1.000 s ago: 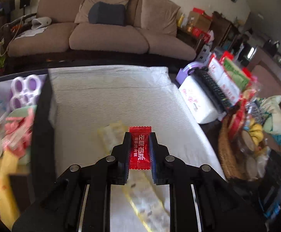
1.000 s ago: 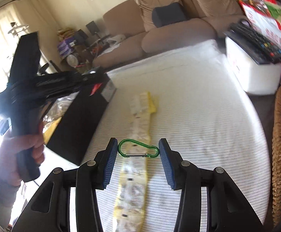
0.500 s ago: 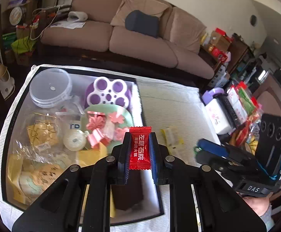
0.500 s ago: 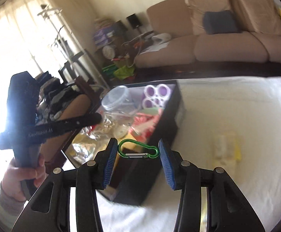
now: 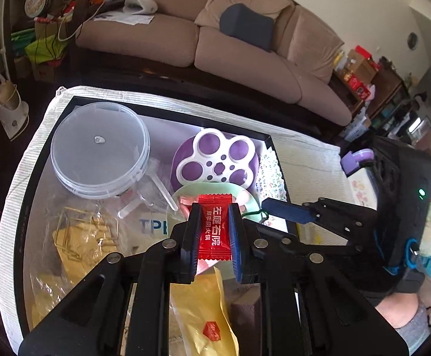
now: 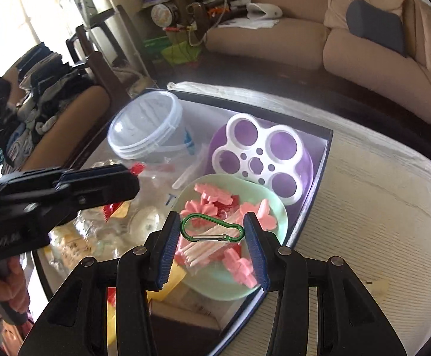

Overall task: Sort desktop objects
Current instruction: 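Carry candy and carabiner with both tools over the green plate in the box, then open both tools to drop the candy and carabiner onto the green plate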

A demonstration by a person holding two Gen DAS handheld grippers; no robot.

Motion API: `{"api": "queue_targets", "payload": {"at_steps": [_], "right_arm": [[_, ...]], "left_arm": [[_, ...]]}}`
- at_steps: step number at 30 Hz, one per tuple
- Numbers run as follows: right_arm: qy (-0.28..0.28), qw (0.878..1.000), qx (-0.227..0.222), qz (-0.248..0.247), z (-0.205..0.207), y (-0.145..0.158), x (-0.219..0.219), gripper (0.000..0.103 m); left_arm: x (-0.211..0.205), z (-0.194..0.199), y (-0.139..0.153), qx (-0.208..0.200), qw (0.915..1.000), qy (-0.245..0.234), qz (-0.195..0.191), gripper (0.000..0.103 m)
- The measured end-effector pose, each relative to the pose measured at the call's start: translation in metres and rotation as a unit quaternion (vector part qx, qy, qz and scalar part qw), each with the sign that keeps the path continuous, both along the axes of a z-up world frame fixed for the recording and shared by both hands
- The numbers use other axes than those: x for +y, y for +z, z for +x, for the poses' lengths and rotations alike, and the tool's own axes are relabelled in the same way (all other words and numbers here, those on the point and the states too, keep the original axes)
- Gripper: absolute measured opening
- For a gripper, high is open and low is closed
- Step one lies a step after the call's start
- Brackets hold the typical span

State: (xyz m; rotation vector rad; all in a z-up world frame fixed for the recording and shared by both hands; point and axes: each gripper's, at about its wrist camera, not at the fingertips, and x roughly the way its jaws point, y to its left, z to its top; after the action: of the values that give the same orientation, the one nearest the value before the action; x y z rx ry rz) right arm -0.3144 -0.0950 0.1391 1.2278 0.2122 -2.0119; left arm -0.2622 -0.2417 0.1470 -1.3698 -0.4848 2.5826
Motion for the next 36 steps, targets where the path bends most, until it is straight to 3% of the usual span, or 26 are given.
{"api": "queue_targets", "payload": {"at_steps": [4, 8, 19, 26, 29, 31, 32, 36], "right_arm": [[0.002, 1.0, -0.008, 0.018, -0.003, -0.006, -0.006, 0.047], [0.004, 1.0, -0.003, 0.013, 0.003, -0.003, -0.001, 0.061], [0.01, 0.997, 0.074, 0.018, 0.028, 0.031, 0.035, 0.06], [-0.001, 0.997, 0.074, -0.001, 0.029, 0.037, 0.058, 0.06], [-0.001, 0.997, 0.072, -0.003, 0.031, 0.036, 0.063, 0.06], [-0.004, 0.997, 0.07, -0.005, 0.032, 0.035, 0.066, 0.06], [-0.005, 0.998, 0.068, -0.009, 0.033, 0.035, 0.068, 0.06], [-0.011, 0.998, 0.062, -0.023, 0.037, 0.038, 0.072, 0.061]], "left_arm": [[0.002, -0.004, -0.008, -0.005, 1.0, -0.004, 0.002, 0.016], [0.006, -0.008, -0.015, -0.013, 0.9999, -0.004, 0.0, 0.016], [0.039, -0.033, -0.036, -0.044, 0.9987, -0.016, -0.021, 0.016], [0.053, -0.041, -0.052, -0.074, 0.9953, -0.013, -0.061, 0.018], [0.054, -0.038, -0.053, -0.077, 0.9956, -0.004, -0.053, 0.026], [0.052, -0.034, -0.05, -0.07, 0.9965, 0.003, -0.044, 0.044], [0.051, -0.032, -0.048, -0.067, 0.9969, 0.005, -0.041, 0.047], [0.047, -0.02, -0.034, -0.053, 0.9975, 0.011, -0.045, 0.05]]}}
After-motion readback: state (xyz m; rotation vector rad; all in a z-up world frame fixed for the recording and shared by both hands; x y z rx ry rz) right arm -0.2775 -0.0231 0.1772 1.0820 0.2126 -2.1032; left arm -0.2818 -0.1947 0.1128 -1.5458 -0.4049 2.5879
